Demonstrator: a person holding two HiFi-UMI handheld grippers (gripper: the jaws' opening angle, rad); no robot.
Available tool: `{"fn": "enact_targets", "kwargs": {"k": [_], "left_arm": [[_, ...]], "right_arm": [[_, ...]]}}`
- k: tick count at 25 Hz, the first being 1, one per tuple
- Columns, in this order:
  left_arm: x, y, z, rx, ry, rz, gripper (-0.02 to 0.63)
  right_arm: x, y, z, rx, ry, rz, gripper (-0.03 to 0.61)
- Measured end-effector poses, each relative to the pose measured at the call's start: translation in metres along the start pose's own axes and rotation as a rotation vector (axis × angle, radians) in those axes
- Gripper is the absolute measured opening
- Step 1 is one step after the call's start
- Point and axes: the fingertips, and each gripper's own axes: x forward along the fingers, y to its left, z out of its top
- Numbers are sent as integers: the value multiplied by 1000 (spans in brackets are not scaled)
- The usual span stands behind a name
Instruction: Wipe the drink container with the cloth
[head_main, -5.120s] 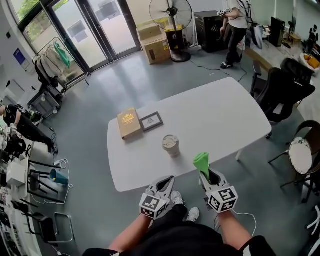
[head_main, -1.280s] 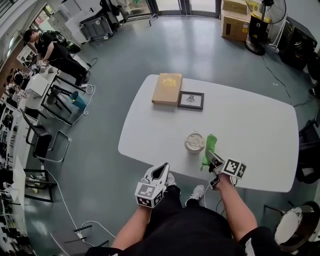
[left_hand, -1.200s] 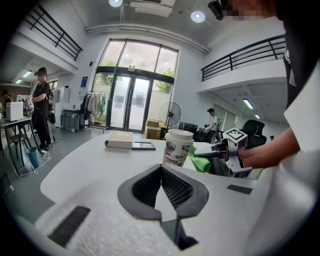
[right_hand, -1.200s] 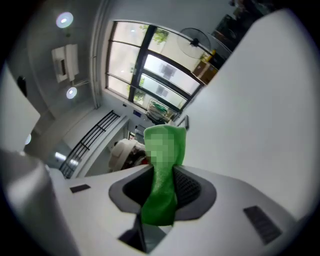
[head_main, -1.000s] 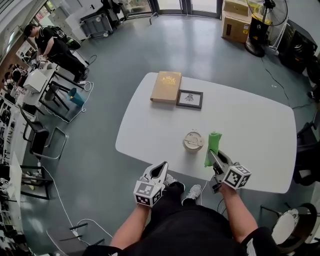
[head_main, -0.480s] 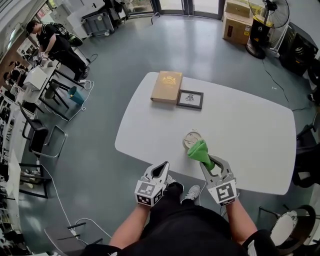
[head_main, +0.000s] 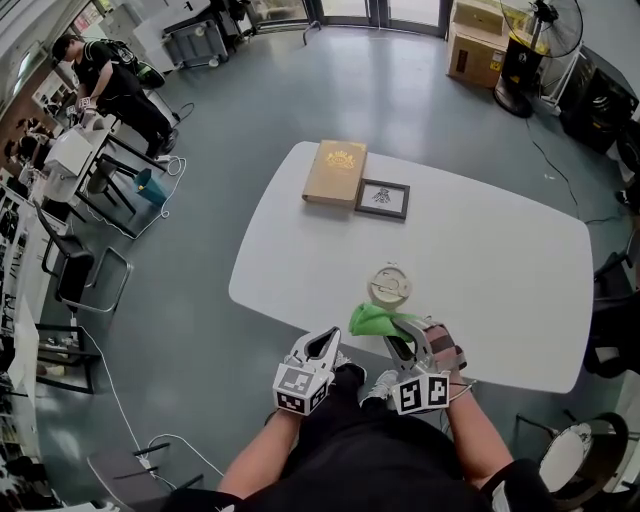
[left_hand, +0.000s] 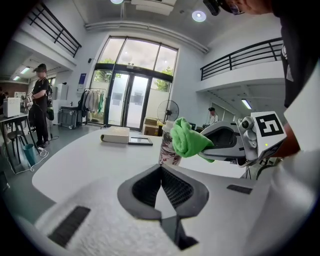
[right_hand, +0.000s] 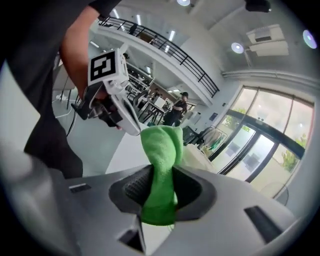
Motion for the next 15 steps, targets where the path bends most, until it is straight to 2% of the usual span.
{"fn": "enact_targets", "kwargs": {"k": [3,8,15], "left_arm": [[1,0,-7,-10,18,-1,9],[2,3,-17,-15,40,0,9],[-1,7,-23,-28,54,5,9]], "right_arm": [[11,5,-8,-35,38,11,118],[23,3,-15,-16,74,24,120],[37,21,-36,10,132,90,120]]}}
